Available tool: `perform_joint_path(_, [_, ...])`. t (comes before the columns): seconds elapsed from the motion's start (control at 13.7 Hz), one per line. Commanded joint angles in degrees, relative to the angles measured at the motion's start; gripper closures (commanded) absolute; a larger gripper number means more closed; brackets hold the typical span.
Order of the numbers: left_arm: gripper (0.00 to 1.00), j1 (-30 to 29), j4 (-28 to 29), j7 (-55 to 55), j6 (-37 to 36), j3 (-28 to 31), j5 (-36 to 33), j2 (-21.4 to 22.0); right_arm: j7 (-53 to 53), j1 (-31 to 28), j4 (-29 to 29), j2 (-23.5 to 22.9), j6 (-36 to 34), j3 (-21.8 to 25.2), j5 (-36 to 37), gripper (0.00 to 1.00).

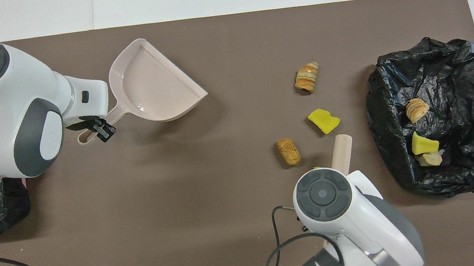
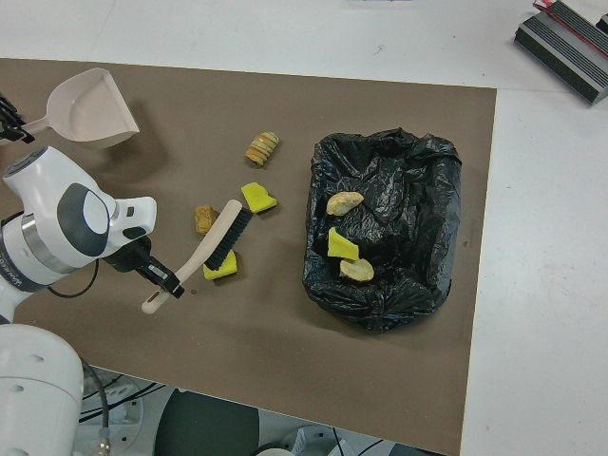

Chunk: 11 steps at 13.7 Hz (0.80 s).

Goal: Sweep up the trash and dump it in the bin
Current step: 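Position the dustpan with the left gripper while the right gripper brings the brush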

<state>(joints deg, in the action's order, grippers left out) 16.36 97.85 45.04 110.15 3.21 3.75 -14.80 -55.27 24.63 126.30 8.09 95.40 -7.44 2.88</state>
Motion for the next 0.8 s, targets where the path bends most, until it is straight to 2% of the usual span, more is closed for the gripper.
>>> perform_joint_path(0.0, [1.0,0.5,5.6,7.0,-0.4,-0.1,-0.1,3.7,-1.9,-4.3,1.2,0.2,-1.3,-0.7,0.7,1.0])
perform_joint_path(0.22, [1.0,3.2,13.5,7.5,2.6,-0.1,-0.1,8.0,-3.7,-6.8,3.9,1.1,-0.7,-0.8,-0.5,1.0])
perform_joint_path(0.37, [1.0,6.3,17.9,7.4,6.4,-0.1,-0.1,9.8,-9.8,-4.5,5.5,0.2,3.0,-0.9,-0.9,1.0])
perform_joint_path(0.73, [1.0,13.2,22.0,7.5,8.6,-0.1,-4.0,11.6,-20.6,1.3,6.2,-4.5,10.6,-1.0,-4.1,1.0])
